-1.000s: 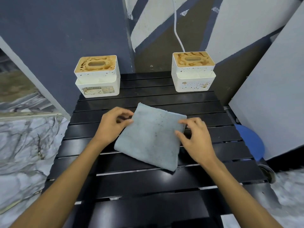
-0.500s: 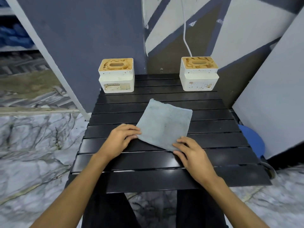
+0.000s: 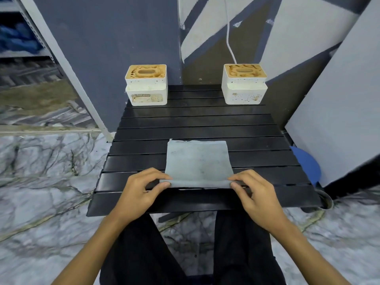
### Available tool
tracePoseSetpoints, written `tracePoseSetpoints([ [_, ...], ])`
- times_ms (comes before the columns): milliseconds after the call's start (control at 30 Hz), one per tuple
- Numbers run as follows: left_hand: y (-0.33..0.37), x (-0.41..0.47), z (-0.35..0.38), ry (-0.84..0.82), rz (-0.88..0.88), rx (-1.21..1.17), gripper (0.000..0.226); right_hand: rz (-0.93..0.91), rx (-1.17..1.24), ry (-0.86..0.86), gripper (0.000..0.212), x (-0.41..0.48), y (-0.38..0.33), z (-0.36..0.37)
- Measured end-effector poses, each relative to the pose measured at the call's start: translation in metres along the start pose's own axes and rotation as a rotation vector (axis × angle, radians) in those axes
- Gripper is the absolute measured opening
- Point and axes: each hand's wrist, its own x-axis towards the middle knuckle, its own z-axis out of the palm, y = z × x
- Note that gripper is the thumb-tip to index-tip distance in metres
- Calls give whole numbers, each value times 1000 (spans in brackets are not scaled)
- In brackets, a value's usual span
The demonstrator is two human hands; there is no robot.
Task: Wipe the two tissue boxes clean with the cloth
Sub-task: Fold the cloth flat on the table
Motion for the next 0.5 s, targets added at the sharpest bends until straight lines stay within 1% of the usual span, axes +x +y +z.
tracePoseSetpoints([
  [133, -1, 22, 4, 81, -94, -66, 8, 60, 44, 58, 12, 25, 0, -1],
  [233, -8, 57, 8, 89, -245, -124, 9, 165, 68, 85, 9, 58, 9, 4],
  [300, -16, 81, 11, 81, -322, -146, 10, 225, 61, 69, 8, 81, 20, 9],
  [400, -29, 107, 16, 50, -357, -95, 14, 293, 43, 8, 5, 111, 35, 16],
  [500, -40, 119, 19, 16, -392, -38, 7, 313, 17, -52, 7, 132, 48, 23],
])
